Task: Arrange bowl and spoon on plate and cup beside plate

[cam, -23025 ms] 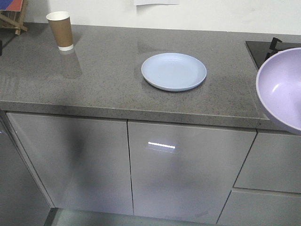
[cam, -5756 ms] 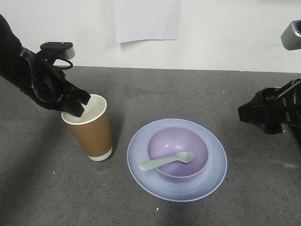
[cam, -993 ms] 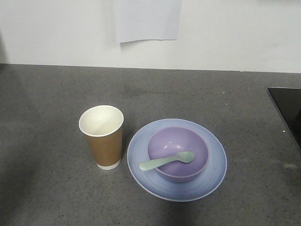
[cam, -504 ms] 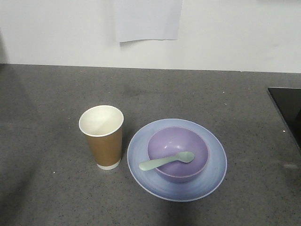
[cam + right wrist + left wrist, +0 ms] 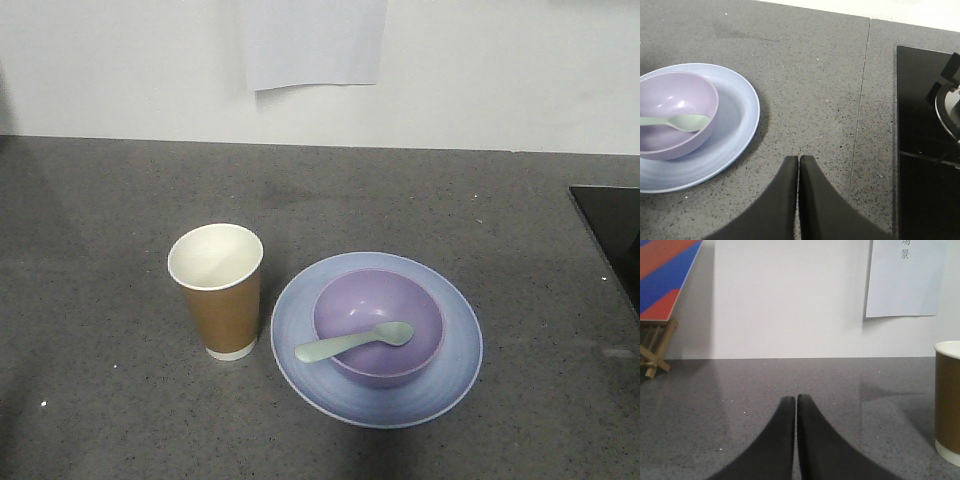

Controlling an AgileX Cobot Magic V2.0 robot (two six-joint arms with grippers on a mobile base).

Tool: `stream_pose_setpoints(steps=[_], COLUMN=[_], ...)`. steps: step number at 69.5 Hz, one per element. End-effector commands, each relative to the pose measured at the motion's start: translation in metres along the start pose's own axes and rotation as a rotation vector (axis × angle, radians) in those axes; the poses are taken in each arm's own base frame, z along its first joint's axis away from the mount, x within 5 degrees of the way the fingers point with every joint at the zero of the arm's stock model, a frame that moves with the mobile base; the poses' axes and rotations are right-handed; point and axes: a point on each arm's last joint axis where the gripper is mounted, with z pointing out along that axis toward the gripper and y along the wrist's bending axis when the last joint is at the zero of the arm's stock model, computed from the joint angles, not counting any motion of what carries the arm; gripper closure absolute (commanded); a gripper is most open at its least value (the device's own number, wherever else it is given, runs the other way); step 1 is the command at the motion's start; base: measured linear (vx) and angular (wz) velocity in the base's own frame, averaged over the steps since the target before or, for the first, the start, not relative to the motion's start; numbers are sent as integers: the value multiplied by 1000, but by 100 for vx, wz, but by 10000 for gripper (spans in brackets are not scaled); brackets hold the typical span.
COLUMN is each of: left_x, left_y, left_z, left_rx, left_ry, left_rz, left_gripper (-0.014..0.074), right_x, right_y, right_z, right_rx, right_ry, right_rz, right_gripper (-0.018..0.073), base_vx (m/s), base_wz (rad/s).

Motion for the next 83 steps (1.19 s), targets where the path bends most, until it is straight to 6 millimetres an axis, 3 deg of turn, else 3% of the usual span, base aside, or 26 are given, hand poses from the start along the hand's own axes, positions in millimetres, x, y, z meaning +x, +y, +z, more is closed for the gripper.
stream_pose_setpoints(steps=[1, 83], left_x=[-10, -10], left_y=[-1, -1], left_z=[-2, -2], left_rx=[5, 5], left_ry=[-99, -92], left_rz=[31, 33], left_gripper=[604, 603], right_x=[-12, -11], right_y=[-1, -1], right_z=[-4, -4], right_rx=[4, 5], right_ry=[-81, -75], right_rz=[-6, -6], right_gripper=[570, 570], base_vx=[0, 0], base_wz=[0, 0])
